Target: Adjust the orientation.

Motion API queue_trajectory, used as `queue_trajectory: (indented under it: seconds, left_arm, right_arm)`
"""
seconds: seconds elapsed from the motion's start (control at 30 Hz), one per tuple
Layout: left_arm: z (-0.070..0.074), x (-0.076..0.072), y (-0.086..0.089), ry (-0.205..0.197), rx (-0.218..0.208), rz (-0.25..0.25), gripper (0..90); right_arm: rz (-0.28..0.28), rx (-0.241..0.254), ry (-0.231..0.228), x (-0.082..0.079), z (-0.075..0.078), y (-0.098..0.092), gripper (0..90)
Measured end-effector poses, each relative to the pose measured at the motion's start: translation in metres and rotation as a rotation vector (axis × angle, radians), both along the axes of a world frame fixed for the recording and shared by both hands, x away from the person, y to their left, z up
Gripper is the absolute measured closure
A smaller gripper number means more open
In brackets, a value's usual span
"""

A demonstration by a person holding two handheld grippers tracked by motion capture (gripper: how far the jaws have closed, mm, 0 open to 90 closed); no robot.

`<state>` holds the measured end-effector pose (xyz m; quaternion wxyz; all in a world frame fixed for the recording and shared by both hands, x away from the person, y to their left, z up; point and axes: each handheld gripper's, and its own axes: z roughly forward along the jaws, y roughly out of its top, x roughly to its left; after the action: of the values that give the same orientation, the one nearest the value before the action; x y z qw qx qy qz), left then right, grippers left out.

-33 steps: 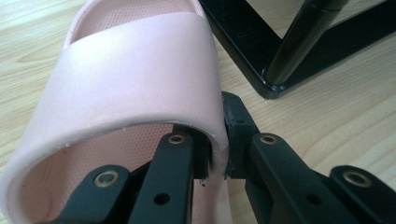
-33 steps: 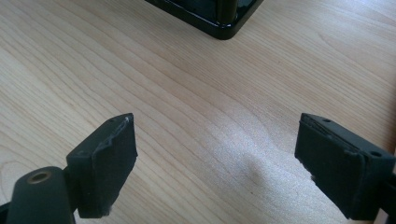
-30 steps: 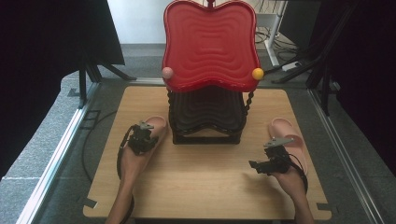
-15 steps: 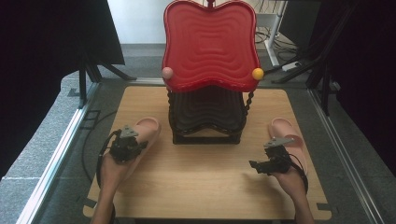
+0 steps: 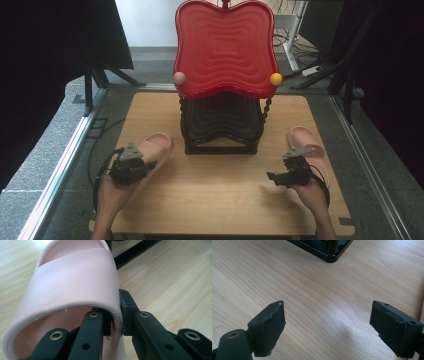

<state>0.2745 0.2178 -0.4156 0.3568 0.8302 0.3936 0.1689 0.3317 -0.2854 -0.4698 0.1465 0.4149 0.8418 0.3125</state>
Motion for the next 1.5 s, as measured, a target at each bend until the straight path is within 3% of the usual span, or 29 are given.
queue_trajectory:
  seconds: [0.23, 0.47, 0.93, 1.13, 1.3, 1.5]
  left_arm:
    - [0.006, -0.015, -0.019, -0.019, 0.014, -0.059, 81.8]
    - [0.01, -0.02, -0.037, -0.029, 0.032, -0.118, 81.8]
    - [0.014, -0.008, -0.064, -0.076, 0.086, -0.236, 81.7]
    - [0.019, 0.0, -0.084, -0.105, 0.104, -0.303, 81.6]
    - [0.022, 0.008, -0.097, -0.109, 0.076, -0.305, 81.6]
    - [0.023, 0.019, -0.121, -0.131, 0.038, -0.272, 81.4]
  right_arm:
    - [-0.001, 0.001, -0.001, 0.0, 0.001, -0.001, 13.3]
    - [-0.002, 0.003, -0.001, 0.0, 0.001, -0.002, 13.3]
    - [0.016, 0.012, -0.009, -0.001, 0.002, -0.001, 13.3]
    - [0.015, 0.012, -0.007, -0.001, 0.002, -0.001, 13.3]
    - [0.014, 0.011, -0.006, -0.001, 0.002, -0.002, 13.3]
    - [0.011, 0.009, -0.009, -0.001, 0.002, -0.003, 13.3]
